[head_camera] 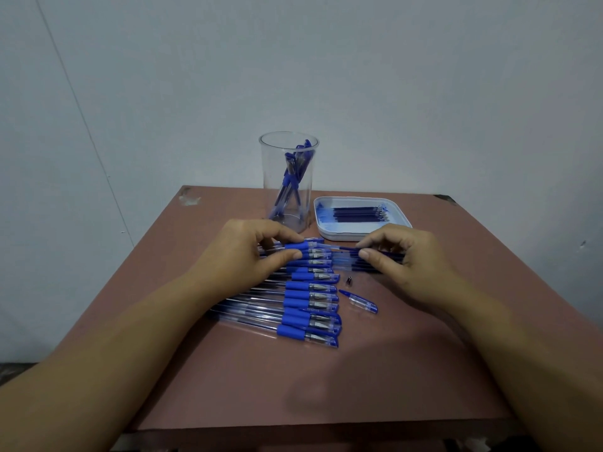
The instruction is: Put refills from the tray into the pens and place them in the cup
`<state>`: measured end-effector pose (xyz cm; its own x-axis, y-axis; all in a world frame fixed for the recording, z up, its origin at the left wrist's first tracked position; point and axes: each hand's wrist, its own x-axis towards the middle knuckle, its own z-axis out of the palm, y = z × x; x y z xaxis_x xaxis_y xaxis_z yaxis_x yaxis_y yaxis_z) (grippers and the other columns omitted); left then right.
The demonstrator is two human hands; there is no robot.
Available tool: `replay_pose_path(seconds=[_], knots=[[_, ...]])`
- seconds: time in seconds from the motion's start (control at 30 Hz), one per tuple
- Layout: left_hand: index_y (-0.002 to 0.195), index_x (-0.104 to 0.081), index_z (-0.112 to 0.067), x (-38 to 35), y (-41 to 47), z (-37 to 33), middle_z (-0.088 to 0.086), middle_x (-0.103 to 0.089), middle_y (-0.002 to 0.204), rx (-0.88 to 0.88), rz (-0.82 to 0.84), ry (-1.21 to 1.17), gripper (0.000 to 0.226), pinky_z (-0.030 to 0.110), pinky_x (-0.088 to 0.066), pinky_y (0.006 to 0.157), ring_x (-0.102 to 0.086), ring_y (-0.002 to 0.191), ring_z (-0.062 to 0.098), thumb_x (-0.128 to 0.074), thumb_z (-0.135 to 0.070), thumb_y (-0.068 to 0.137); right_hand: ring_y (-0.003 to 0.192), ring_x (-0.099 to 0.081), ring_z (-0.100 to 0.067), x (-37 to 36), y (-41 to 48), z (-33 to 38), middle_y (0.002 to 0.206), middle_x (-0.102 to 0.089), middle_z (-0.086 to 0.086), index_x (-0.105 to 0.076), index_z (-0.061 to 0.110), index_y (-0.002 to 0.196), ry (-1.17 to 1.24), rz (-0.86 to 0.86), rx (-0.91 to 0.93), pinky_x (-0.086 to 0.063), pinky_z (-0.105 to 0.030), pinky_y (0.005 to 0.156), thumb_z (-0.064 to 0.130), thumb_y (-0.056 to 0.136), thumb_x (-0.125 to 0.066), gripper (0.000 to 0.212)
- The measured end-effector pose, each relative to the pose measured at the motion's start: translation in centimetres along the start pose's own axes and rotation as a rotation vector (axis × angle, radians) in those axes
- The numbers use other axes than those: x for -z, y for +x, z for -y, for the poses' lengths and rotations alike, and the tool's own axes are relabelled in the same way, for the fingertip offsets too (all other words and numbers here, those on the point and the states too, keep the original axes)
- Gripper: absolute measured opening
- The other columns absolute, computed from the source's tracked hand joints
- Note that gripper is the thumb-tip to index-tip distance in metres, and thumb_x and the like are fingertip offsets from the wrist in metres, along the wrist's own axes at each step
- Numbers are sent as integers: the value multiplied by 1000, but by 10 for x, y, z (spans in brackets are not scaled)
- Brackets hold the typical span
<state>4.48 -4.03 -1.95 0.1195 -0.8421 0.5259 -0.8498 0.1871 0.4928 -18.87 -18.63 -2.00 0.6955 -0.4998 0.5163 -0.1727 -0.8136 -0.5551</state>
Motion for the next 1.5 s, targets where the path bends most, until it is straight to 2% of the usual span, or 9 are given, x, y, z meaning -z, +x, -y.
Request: replay_pose_path(seconds=[0.27, 0.5, 0.73, 0.9, 1.03, 1.2, 1.33, 1.43, 1.5], knots=[[97, -70, -42, 1, -1, -2, -26, -67, 80, 3, 37, -72, 20, 10, -45, 60, -61, 73, 6, -76, -31, 81, 78, -65, -9, 1, 0, 4, 84, -71, 11, -71, 30, 88, 33, 30, -19, -51, -22, 72, 13, 85, -73, 17], [91, -65, -50, 4, 0, -4, -29, -67, 83, 30, 6, -116, 26, 8, -43, 61, -59, 71, 5, -76, -28, 82, 77, -64, -11, 3, -1, 7, 80, -70, 8, -71, 28, 87, 67, 1, -44, -52, -26, 72, 14, 86, -71, 14], [91, -66, -50, 2, 1, -3, -15, -69, 76, 27, 10, -136, 25, 6, -42, 61, -59, 70, 5, -76, -30, 81, 77, -64, -13, 2, -1, 7, 83, -69, 10, -71, 30, 87, 79, 0, -32, -51, -25, 72, 15, 86, -71, 15], [91, -66, -48, 2, 1, -2, -26, -67, 80, 31, 18, -139, 23, 6, -42, 61, -59, 70, 7, -76, -29, 81, 76, -62, -11, 3, 0, 9, 84, -68, 14, -71, 29, 87, 82, -8, -31, -49, -18, 71, 16, 86, -71, 13], [91, -67, -48, 0, 0, -3, -17, -70, 78, 26, 12, -145, 24, 7, -42, 61, -58, 69, 6, -77, -30, 80, 76, -63, -9, 2, -1, 9, 80, -69, 11, -72, 25, 88, 80, 11, -48, -49, -17, 71, 16, 86, -71, 9], [94, -69, -44, 2, 0, -2, -30, -66, 78, -14, 33, -81, 21, 9, -43, 60, -60, 72, 4, -77, -31, 80, 80, -65, -7, 3, -2, 9, 83, -71, 10, -72, 26, 88, 76, 42, -46, -49, -15, 71, 14, 85, -71, 12], [98, -72, -40, 2, -1, -6, -32, -63, 78, -82, 59, -30, 20, 10, -44, 61, -63, 74, 2, -73, -44, 78, 80, -65, -4, -3, -1, 11, 86, -70, 14, -74, 20, 91, 5, 58, 84, -49, -14, 70, 17, 85, -72, 7], [96, -68, -48, 0, -2, -9, -40, -60, 74, -104, 71, -24, 20, 8, -42, 61, -62, 74, -3, -70, -49, 76, 80, -64, -3, -9, 0, 13, 86, -69, 13, -75, 18, 96, -4, 82, 140, -49, -14, 70, 24, 83, -69, 15], [98, -70, -44, 1, -1, -8, -41, -59, 74, -104, 60, -16, 21, 7, -42, 61, -61, 73, -5, -71, -47, 77, 84, -63, -2, -10, 0, 14, 90, -69, 10, -73, 20, 105, -23, 111, 165, -47, -12, 73, 27, 83, -69, 23]])
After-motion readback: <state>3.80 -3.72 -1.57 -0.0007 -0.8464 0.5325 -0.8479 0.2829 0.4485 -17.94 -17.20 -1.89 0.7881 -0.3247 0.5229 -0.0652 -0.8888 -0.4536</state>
